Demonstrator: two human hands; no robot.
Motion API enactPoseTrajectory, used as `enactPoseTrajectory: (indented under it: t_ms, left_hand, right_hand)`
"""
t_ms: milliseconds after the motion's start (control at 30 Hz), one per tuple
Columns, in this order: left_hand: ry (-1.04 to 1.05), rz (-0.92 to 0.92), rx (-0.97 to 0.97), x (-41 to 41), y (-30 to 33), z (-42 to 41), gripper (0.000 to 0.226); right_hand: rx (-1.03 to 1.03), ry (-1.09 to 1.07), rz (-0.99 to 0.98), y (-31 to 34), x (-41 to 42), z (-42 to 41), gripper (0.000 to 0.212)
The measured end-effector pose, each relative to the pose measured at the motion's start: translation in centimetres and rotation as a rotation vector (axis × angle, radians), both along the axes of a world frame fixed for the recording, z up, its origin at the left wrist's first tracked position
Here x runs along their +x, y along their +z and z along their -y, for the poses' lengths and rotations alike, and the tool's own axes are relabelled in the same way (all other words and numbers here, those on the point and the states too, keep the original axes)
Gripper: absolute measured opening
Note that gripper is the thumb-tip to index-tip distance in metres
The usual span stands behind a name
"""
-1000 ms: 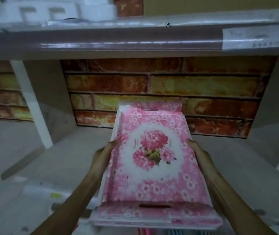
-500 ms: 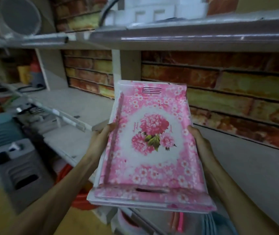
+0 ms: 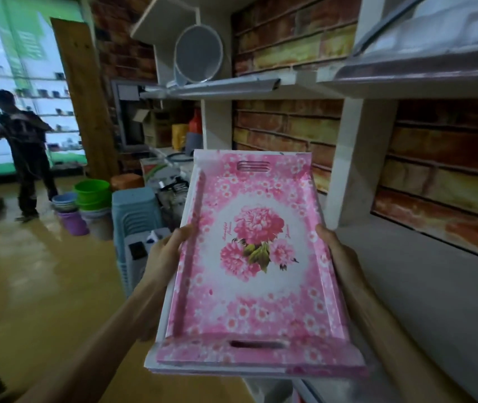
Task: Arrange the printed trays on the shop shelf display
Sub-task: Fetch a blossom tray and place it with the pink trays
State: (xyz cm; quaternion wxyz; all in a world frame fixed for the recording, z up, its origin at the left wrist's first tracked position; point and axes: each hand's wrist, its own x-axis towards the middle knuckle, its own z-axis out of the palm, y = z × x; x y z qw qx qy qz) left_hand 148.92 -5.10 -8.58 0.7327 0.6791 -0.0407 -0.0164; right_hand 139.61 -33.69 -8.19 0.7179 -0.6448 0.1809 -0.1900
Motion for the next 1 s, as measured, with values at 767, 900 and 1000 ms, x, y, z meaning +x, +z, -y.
enactPoseTrajectory:
  t_ms: [767,900,1000]
  left_hand:
    - [-0.092,0.001,-0.030,29.9,-0.4,-6.8,0.034]
    - [-0.096,-0.001,-0.009,35.6,0.4,-3.8,0.037]
    - [-0.125,-0.001,-0.010,39.4,0.6,-1.3,0.039]
  right_hand:
    - [-0.035,-0.042,0.031,-0.3,29.4,-7.5,0.044]
    - [-0.030,-0.080,0.032,0.4,34.1,-5.3,0.035]
    - [-0.031,-0.129,0.034,0.9,36.9,-3.3,0.034]
